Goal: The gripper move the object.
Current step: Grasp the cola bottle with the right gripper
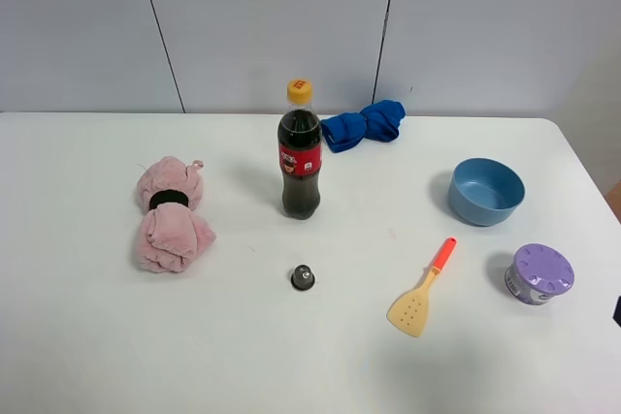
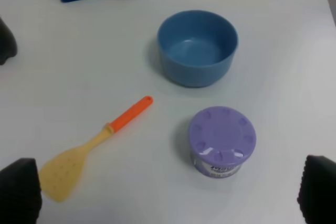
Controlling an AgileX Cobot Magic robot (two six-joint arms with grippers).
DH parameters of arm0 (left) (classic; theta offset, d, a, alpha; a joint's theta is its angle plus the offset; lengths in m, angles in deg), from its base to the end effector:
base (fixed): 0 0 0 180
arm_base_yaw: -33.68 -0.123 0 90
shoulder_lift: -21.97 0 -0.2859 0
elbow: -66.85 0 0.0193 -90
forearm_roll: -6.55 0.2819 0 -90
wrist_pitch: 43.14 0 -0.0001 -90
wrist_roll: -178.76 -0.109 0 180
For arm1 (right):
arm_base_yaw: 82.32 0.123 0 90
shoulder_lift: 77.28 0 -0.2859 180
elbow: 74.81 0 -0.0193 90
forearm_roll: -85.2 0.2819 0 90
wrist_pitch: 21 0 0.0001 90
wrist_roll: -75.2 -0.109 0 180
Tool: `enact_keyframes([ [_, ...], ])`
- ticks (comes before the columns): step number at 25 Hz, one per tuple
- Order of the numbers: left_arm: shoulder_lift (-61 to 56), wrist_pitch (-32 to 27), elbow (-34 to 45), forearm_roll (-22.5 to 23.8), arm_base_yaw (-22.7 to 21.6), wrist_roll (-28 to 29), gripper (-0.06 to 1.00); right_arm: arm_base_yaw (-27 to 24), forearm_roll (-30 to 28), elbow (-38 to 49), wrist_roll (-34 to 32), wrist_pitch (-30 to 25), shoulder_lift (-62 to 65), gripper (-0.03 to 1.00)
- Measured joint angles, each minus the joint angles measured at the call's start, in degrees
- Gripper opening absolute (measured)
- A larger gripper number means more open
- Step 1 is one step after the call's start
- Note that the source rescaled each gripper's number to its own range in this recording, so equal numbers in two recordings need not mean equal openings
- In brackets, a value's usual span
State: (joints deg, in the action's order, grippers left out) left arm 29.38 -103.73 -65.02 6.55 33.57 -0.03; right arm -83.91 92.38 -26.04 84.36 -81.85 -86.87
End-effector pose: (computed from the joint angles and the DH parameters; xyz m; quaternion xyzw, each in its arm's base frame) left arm 0.0358 0.0001 0.2872 -0.0098 0.8486 -0.0051 0.5289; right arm 0.0430 0.0107 0.2823 -0.0582 0.8589 0.0150 0.5086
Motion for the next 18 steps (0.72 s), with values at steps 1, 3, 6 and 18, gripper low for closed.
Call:
enact_keyframes([
  [1,0.00,0.00,0.00,0.00,0.00,0.00,1.00,0.00,0.12,0.00,0.29,0.00,-1.87,1.00],
  [3,0.00,0.00,0.00,0.00,0.00,0.00,1.00,0.10,0.60,-0.06,0.42,0.05,-6.63,1.00],
  [6,0.00,0.00,0.00,0.00,0.00,0.00,1.00,1.08,1.24,-0.46,2.15,0.52,-16.90,1.00],
  [18,0.00,0.00,0.00,0.00,0.00,0.00,1.00,9.09,14.89,-9.60,34.15,23.27,-52.28,1.00],
])
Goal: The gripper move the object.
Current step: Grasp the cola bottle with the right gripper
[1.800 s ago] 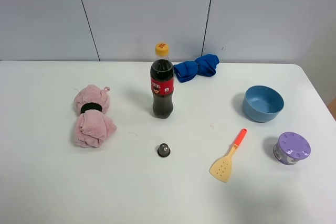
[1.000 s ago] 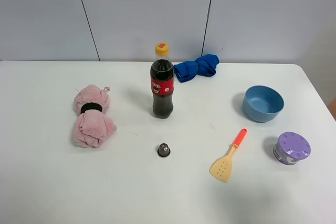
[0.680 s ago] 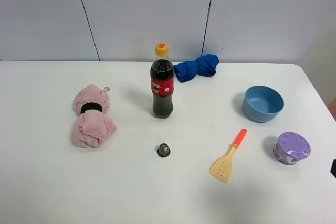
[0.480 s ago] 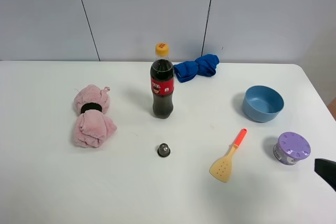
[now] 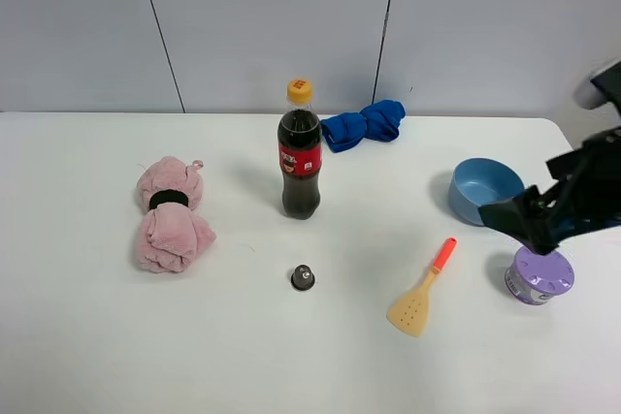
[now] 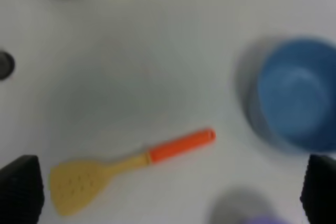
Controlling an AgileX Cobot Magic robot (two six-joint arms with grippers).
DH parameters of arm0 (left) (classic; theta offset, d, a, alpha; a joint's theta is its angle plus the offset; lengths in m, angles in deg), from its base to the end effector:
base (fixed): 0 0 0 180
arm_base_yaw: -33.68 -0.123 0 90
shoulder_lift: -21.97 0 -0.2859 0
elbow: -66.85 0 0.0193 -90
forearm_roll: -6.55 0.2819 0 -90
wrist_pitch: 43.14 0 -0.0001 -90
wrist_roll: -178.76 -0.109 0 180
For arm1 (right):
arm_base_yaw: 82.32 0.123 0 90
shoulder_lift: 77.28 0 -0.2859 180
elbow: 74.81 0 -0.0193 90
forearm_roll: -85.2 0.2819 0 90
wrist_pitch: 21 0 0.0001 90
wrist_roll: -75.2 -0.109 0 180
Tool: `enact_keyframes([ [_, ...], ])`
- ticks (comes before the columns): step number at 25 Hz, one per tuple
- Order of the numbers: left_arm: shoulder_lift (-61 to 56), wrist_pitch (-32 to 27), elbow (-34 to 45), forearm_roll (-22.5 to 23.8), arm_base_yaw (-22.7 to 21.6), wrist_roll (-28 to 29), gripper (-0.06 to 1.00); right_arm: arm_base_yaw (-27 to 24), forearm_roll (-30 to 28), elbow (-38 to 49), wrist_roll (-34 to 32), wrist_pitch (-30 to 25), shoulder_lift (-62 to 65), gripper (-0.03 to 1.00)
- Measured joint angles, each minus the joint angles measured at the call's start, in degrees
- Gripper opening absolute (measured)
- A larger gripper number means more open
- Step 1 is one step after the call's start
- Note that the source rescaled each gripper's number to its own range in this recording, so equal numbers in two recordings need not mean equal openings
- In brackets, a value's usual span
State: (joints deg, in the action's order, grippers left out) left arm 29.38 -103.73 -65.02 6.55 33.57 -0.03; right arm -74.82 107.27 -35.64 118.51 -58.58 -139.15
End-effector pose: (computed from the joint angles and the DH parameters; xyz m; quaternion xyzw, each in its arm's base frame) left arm 0.0358 0.0001 0.2872 -0.0098 0.8486 -0.0051 0.5289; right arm 0.2134 0.0533 0.2630 -0.3030 0.8726 0.0483 0.3800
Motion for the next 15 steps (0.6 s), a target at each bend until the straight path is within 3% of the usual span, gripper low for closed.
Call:
enact_keyframes([
  [6,0.00,0.00,0.00,0.00,0.00,0.00,1.00,8.91,5.62,-0.11,14.45,12.50,-10.92,1.00],
  [15,0.00,0.00,0.00,0.00,0.00,0.00,1.00,18.93,8.53,-1.84,19.13,32.66,-32.80,1.00],
])
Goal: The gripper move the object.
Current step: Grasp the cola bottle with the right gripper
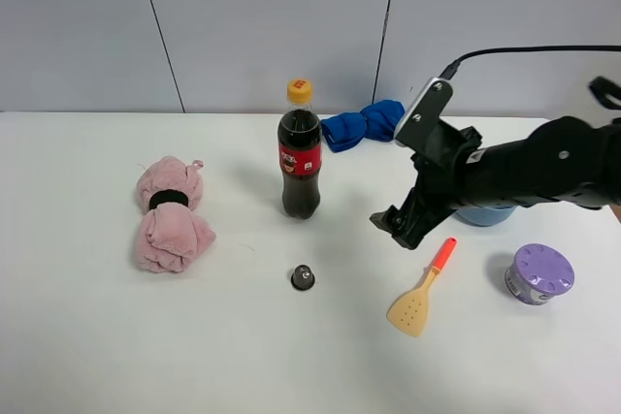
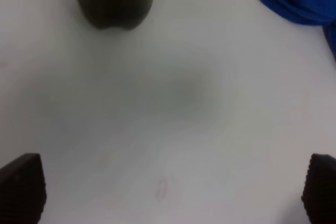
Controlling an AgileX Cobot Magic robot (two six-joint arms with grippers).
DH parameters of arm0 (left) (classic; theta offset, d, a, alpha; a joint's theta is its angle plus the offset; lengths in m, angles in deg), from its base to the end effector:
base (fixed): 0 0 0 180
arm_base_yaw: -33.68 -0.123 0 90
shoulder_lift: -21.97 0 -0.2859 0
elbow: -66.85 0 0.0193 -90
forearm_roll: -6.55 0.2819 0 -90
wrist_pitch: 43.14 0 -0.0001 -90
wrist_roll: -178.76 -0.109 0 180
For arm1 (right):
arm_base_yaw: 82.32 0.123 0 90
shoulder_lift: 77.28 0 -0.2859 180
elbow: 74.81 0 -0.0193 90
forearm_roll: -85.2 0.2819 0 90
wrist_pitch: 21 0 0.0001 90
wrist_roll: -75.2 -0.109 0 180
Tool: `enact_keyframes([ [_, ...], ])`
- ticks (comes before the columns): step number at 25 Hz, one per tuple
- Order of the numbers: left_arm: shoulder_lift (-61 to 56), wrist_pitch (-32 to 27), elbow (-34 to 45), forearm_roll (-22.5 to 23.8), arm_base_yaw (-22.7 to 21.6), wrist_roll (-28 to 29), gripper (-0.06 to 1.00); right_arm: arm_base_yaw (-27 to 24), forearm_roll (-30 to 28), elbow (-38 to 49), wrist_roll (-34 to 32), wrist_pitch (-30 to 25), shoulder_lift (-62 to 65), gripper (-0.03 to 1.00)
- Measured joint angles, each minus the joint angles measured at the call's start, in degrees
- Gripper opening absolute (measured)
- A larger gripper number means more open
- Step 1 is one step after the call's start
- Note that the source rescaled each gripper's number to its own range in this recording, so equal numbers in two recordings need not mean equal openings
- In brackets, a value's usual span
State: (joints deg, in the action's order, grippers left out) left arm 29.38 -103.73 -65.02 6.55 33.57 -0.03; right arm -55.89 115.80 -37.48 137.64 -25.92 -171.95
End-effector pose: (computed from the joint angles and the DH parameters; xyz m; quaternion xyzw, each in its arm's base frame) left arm 0.0358 0.0001 0.2872 -0.0098 0.8486 -0.0051 0.5289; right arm 0.2853 0.1472 0.1550 -0.4594 0.8060 0.0024 0.3731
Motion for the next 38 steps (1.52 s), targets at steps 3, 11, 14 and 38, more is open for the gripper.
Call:
enact_keyframes([
  [3,0.00,0.00,0.00,0.00,0.00,0.00,1.00,1.20,0.32,-3.20,-0.01,1.80,-5.17,0.99],
  [11,0.00,0.00,0.00,0.00,0.00,0.00,1.00,1.65,5.92,-9.95,-0.01,2.84,-11.46,0.93],
  [14,0.00,0.00,0.00,0.00,0.00,0.00,1.00,1.65,6.04,-10.55,0.14,2.79,-11.62,0.92],
  [38,0.00,0.00,0.00,0.00,0.00,0.00,1.00,5.83,5.98,-10.35,-1.34,11.85,-7.33,0.84],
])
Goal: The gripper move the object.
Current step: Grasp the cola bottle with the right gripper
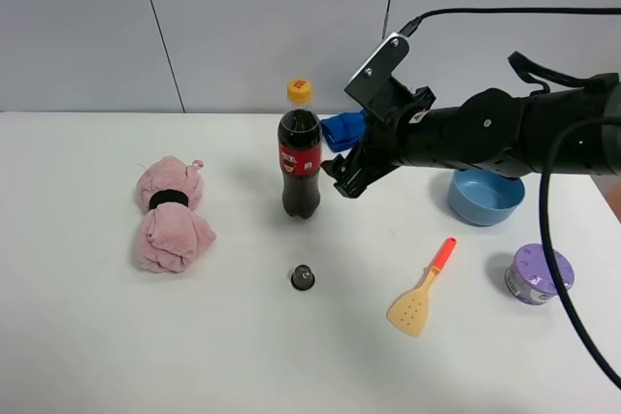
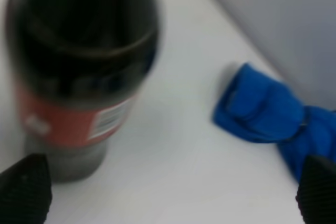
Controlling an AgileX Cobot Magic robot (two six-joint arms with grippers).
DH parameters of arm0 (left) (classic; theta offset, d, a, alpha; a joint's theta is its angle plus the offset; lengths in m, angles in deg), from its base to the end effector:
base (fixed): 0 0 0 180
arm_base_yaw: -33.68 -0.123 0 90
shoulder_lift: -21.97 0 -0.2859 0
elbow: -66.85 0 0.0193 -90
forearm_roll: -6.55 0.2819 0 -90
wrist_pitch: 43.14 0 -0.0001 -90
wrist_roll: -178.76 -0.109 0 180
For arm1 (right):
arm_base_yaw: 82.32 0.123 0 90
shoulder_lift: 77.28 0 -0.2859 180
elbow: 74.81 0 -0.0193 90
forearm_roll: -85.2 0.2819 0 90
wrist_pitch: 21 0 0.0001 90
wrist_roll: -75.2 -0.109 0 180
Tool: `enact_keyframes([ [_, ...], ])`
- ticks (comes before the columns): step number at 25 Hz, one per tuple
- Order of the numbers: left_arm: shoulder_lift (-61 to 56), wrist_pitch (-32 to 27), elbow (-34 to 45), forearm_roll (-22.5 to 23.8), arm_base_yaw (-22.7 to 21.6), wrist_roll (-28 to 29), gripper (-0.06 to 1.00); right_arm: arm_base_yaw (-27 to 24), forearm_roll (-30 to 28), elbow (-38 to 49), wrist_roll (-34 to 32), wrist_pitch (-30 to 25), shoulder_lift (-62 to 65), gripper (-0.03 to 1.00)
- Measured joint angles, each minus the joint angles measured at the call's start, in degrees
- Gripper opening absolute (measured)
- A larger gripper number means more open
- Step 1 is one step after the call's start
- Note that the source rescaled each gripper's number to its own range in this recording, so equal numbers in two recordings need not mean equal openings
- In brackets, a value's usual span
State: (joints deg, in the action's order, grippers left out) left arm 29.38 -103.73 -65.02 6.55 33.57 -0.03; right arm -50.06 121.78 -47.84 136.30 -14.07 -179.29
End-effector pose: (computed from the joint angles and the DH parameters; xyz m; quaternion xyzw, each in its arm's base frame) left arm 0.0358 0.0001 0.2872 -0.0098 0.8486 -0.0051 0.5289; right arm 0.3268 0.1970 0.1804 -0.4047 0.7815 -0.0005 0.4748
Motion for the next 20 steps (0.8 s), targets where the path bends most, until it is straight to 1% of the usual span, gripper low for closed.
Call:
enact_keyframes([
  [2,0.00,0.00,0.00,0.00,0.00,0.00,1.00,0.00,-0.39,0.00,-3.37,2.88,0.00,0.84],
  [3,0.00,0.00,0.00,0.00,0.00,0.00,1.00,0.00,-1.30,0.00,-6.39,3.99,0.00,0.84],
  [5,0.00,0.00,0.00,0.00,0.00,0.00,1.00,0.00,-3.97,0.00,-12.94,4.52,0.00,0.83],
  [8,0.00,0.00,0.00,0.00,0.00,0.00,1.00,0.00,-10.60,0.00,-21.60,1.78,0.00,0.74],
  [11,0.00,0.00,0.00,0.00,0.00,0.00,1.00,0.00,-16.73,0.00,-27.63,-1.16,0.00,0.68],
  [13,0.00,0.00,0.00,0.00,0.00,0.00,1.00,0.00,-21.13,0.00,-28.84,-2.36,0.00,0.67],
  [17,0.00,0.00,0.00,0.00,0.00,0.00,1.00,0.00,-32.10,0.00,-28.33,-3.96,0.00,0.67],
  [18,0.00,0.00,0.00,0.00,0.00,0.00,1.00,0.00,-33.82,0.00,-28.33,-3.69,0.00,0.67],
  [20,0.00,0.00,0.00,0.00,0.00,0.00,1.00,0.00,-34.67,0.00,-28.63,-2.59,0.00,0.67],
])
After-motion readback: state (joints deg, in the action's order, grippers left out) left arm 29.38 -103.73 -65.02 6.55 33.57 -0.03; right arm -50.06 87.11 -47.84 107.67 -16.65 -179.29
